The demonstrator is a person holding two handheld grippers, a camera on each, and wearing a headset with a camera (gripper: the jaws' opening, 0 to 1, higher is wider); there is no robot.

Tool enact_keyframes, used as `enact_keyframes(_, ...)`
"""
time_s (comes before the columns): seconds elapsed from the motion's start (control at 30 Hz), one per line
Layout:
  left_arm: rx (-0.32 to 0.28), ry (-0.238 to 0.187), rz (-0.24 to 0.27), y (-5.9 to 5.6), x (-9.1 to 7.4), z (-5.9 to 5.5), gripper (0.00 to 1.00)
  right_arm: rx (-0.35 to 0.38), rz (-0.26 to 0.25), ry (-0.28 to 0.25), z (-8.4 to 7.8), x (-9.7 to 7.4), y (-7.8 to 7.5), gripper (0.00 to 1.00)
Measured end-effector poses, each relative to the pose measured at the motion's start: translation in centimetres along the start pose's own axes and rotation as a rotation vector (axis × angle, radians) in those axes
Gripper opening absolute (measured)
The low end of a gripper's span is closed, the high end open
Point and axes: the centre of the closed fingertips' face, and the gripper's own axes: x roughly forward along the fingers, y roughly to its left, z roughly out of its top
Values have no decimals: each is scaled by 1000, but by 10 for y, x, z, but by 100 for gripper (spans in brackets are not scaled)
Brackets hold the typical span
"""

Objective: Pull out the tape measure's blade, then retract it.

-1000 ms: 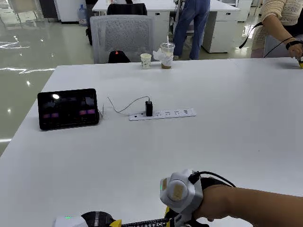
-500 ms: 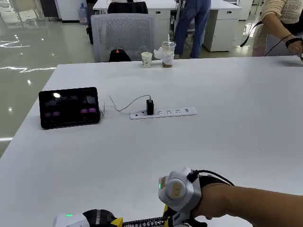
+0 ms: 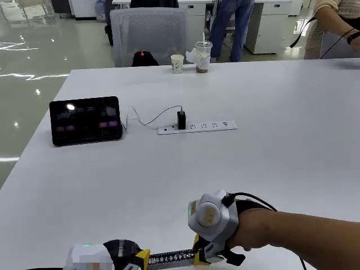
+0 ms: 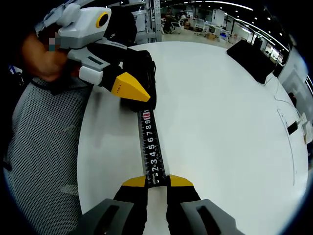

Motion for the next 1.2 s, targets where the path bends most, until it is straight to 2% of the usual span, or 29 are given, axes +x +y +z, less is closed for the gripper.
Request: enact_keyframes(1.2, -16, 7, -8, 1, -2, 0, 60, -8, 9, -64, 26, 12, 4, 11)
